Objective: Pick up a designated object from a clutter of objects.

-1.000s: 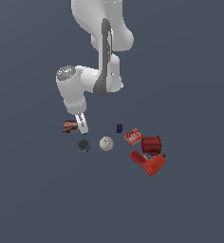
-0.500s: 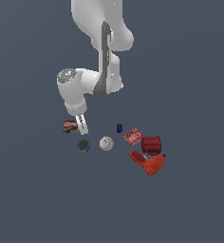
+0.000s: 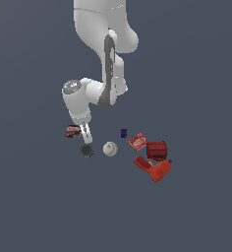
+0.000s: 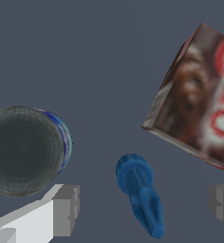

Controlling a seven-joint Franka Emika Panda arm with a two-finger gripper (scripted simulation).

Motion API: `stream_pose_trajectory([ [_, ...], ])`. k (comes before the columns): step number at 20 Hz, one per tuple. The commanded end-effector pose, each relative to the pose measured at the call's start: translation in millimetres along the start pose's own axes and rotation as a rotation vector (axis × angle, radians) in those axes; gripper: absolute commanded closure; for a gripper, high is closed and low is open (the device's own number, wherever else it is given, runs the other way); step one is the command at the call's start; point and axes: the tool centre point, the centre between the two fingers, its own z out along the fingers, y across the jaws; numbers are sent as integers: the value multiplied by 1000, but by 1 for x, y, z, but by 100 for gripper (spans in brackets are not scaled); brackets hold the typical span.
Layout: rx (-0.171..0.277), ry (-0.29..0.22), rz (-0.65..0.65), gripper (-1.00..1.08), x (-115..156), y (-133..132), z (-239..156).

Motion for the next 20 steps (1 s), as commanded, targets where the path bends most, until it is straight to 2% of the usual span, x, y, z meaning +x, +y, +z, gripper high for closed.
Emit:
stream_pose_trajectory([
  [1, 1, 0, 1, -92, 0, 0, 4],
  [2, 1, 0, 1, -92, 0, 0, 4],
  [3, 1, 0, 1, 108, 0, 0, 4],
  [20, 1, 0, 1, 108, 4, -4, -7],
])
